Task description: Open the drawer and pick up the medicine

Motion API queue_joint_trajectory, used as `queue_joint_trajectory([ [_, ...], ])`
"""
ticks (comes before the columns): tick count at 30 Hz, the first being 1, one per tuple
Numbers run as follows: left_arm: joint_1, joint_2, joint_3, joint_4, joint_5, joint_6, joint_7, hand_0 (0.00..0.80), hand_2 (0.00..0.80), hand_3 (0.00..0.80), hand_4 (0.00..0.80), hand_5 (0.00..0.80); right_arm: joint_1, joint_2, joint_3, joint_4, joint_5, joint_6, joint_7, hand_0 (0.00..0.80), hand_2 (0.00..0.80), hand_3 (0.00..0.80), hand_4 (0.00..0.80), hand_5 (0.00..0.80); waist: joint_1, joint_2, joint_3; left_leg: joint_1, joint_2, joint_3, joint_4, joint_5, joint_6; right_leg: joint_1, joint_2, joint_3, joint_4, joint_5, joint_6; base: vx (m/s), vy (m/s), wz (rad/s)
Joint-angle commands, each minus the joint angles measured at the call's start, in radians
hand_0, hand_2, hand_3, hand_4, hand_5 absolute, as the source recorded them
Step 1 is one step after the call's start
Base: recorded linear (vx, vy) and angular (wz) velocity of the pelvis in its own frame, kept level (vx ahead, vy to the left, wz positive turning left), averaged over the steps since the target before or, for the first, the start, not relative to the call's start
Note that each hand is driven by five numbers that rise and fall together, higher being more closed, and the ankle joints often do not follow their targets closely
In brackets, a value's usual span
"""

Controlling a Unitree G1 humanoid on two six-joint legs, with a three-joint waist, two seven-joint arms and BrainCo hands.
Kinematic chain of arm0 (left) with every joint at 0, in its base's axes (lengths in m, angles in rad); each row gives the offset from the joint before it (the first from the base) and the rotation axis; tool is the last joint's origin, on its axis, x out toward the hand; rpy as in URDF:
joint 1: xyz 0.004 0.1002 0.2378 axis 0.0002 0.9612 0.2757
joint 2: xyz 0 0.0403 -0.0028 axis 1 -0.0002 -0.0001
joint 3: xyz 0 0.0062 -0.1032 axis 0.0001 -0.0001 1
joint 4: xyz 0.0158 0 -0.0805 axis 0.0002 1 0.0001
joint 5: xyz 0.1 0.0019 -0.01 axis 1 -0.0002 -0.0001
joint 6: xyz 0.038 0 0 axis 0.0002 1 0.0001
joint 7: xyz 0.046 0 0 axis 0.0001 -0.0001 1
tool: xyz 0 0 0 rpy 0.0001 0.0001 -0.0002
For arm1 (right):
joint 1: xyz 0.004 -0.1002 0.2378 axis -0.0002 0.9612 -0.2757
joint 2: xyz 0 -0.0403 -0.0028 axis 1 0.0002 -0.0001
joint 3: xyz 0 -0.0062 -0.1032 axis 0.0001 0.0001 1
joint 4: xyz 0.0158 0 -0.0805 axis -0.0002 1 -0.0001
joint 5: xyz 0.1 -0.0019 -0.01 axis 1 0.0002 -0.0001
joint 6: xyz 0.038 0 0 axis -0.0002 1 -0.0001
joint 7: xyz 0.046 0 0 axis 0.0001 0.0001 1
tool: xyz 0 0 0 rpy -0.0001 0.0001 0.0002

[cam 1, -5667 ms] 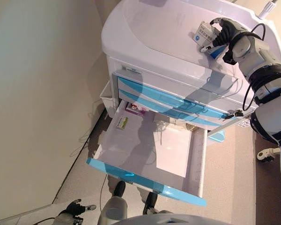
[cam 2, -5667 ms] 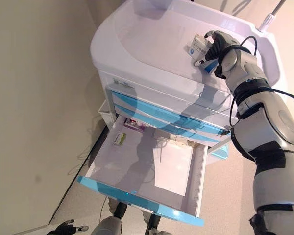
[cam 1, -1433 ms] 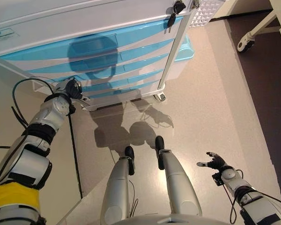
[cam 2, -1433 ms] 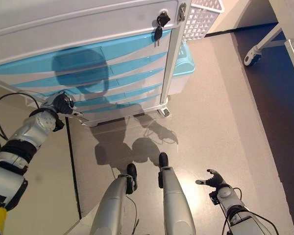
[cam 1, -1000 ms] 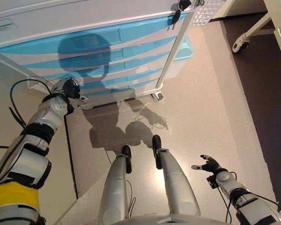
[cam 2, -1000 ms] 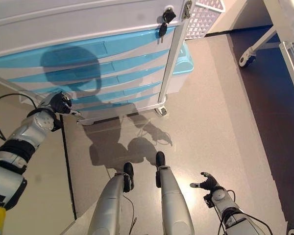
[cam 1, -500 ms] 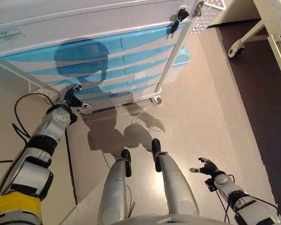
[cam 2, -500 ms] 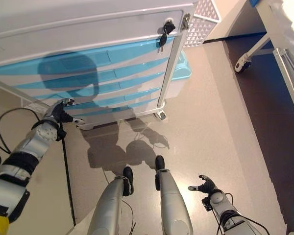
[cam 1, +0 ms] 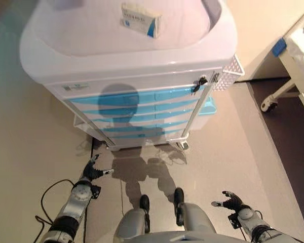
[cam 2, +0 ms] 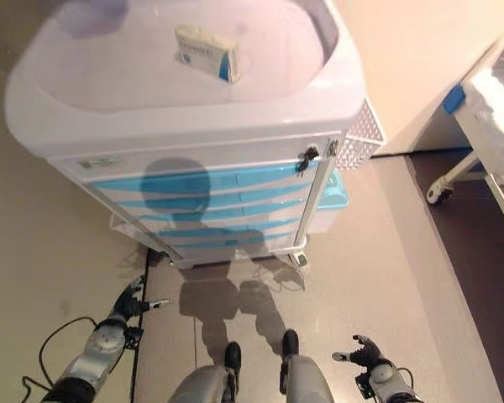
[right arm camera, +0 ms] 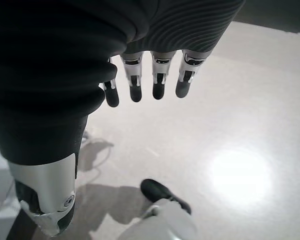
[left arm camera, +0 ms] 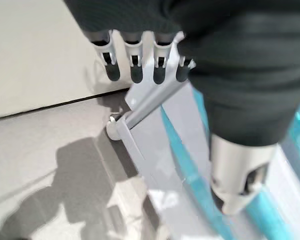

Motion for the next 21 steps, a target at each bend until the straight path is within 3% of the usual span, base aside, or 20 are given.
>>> queue_joint_trajectory([
  [1,-0.020,0.007,0.027,0.062,-0.077,-0.036,-0.043,0.000,0.000,0.000,0.000,0.000,0.015,-0.006,-0.018,0.021,-0.007,0.010,-0.014,0.000,0.000,0.000,0.000,0.000,-0.010,-0.029,-0.030,-0.049,-0.042,0.003,-0.053,0.081,0.020,0.025,0.023,-0.012,-0.040,0.021,0.030,0.114,-0.078,0.06],
  [2,-0.005,-0.026,0.034,0.167,-0.091,-0.024,-0.068,0.000,0.000,0.000,0.000,0.000,0.026,0.004,-0.029,0.024,0.004,0.010,-0.011,0.000,0.000,0.000,0.000,0.000,-0.008,-0.031,-0.058,-0.018,-0.035,0.008,-0.072,0.085,0.015,0.061,0.026,-0.016,-0.067,0.024,0.032,0.059,-0.040,-0.01],
  [3,-0.006,-0.026,0.034,0.168,-0.091,-0.024,-0.068,0.000,0.000,0.000,0.000,0.000,0.026,0.004,-0.029,0.024,0.004,0.010,-0.011,0.000,0.000,0.000,0.000,0.000,-0.008,-0.031,-0.057,-0.016,-0.035,0.008,-0.073,0.086,0.015,0.063,0.026,-0.016,-0.068,0.025,0.032,0.105,-0.073,-0.02],
  [4,0.011,-0.068,0.049,0.267,-0.109,-0.012,-0.086,0.000,0.000,0.000,0.000,0.000,0.038,0.020,-0.039,0.033,0.027,0.007,0.001,0.000,0.000,0.000,0.000,0.000,-0.007,-0.034,-0.082,0.014,-0.030,0.012,-0.084,0.083,0.013,0.095,0.030,-0.020,-0.089,0.026,0.032,0.067,-0.042,0.01],
  [8,0.031,-0.126,0.066,0.384,-0.134,0.004,-0.117,0.000,0.000,0.000,0.000,0.000,0.054,0.044,-0.063,0.043,0.093,0.001,0.022,0.000,0.000,0.000,0.000,0.000,-0.005,-0.039,-0.112,0.054,-0.027,0.014,-0.100,0.081,0.009,0.139,0.034,-0.020,-0.116,0.028,0.031,0.067,-0.029,0.01],
  [9,0.043,-0.152,0.074,0.461,-0.119,0.014,-0.135,0.000,0.000,0.000,0.000,0.000,0.062,0.063,-0.067,0.059,0.125,0.004,0.041,0.000,0.000,0.000,0.000,0.000,-0.003,-0.041,-0.136,0.080,-0.023,0.015,-0.127,0.089,0.005,0.164,0.038,-0.022,-0.135,0.029,0.031,0.046,-0.020,0.06],
  [14,0.074,-0.194,0.060,0.537,-0.053,0.027,-0.130,0.000,0.000,0.000,0.000,0.000,0.080,0.116,-0.048,0.082,0.169,0.007,0.075,0.000,0.000,0.000,0.000,0.000,0.006,-0.058,-0.177,0.124,-0.016,0.014,-0.188,0.114,-0.005,0.214,0.040,-0.043,-0.175,0.034,0.031,0.024,-0.010,0.04],
  [21,0.092,-0.197,0.020,0.546,0.023,0.023,-0.117,0.000,0.000,0.000,0.000,0.000,0.090,0.139,-0.023,0.087,0.166,0.007,0.087,0.000,0.000,0.000,0.000,0.000,0.013,-0.066,-0.195,0.146,-0.019,0.008,-0.193,0.107,-0.001,0.235,0.041,-0.048,-0.185,0.035,0.034,0.025,0.004,0.05],
])
